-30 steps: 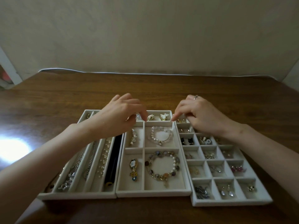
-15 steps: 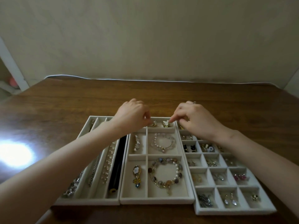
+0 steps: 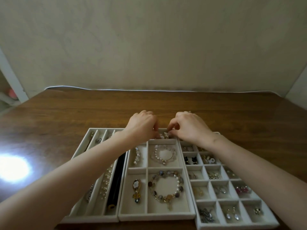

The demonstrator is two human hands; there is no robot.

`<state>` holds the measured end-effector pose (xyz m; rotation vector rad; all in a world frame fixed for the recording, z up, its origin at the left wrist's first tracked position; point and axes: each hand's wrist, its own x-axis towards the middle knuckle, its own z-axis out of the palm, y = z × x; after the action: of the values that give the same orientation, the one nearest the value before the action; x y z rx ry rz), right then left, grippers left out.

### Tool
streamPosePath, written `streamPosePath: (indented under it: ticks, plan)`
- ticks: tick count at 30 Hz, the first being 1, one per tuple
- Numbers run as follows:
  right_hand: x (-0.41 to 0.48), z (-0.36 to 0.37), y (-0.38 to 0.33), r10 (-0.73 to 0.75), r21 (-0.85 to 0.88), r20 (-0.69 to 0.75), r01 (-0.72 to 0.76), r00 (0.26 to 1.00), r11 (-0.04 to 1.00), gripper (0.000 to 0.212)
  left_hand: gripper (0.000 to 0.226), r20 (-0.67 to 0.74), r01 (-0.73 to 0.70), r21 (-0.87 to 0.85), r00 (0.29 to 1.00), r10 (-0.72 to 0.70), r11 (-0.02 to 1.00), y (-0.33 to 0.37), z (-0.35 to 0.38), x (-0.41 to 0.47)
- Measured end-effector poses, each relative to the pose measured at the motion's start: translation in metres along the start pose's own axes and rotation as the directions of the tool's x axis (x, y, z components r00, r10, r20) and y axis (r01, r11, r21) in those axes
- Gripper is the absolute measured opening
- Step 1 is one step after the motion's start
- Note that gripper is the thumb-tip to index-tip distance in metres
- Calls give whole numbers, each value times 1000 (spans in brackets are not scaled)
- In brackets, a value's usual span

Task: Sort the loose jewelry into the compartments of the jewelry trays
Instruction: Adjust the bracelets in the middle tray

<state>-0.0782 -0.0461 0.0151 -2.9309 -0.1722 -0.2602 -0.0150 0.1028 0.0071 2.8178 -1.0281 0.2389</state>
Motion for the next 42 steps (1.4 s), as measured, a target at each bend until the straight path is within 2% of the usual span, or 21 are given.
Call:
streamPosePath:
  ticks: [2, 5, 9, 16, 20, 25, 31, 37, 42]
  plan:
    - [0, 0, -3, 21, -20, 1, -21, 1000, 1000, 15, 25, -55, -67, 75, 996, 71, 995, 0, 1, 0]
    - [0, -1, -5, 39, -42, -6, -39, 999, 998, 14, 19, -56, -132, 113, 989, 139, 985, -3, 1, 1]
    - [0, -3, -3, 68, 9, 30, -68, 997, 998, 16, 16, 24, -70, -43, 997, 71, 997, -10, -7, 1]
    - [1, 0, -2, 73, 77, 13, -73, 997, 994, 15, 14, 29, -26, -90, 999, 29, 996, -11, -7, -1]
    - [1, -1, 2, 79, 88, 41, -83, 996, 993, 13, 16, 25, -61, -57, 998, 63, 996, -8, -4, -3]
    - [0, 3, 1, 71, 67, -1, -71, 997, 995, 13, 18, -1, -62, -28, 998, 62, 998, -5, -1, -2]
    - [0, 5, 3, 62, 82, -6, -61, 998, 995, 15, 9, 29, 0, -183, 1000, 5, 983, -6, 0, -2]
    - [0, 5, 3, 60, 81, 0, -60, 998, 995, 14, 9, -71, -7, -2, 997, 6, 1000, -4, -3, -2]
    - [0, 5, 4, 63, 93, 8, -64, 998, 994, 13, 16, 41, -11, 20, 999, 10, 1000, -2, -4, -4]
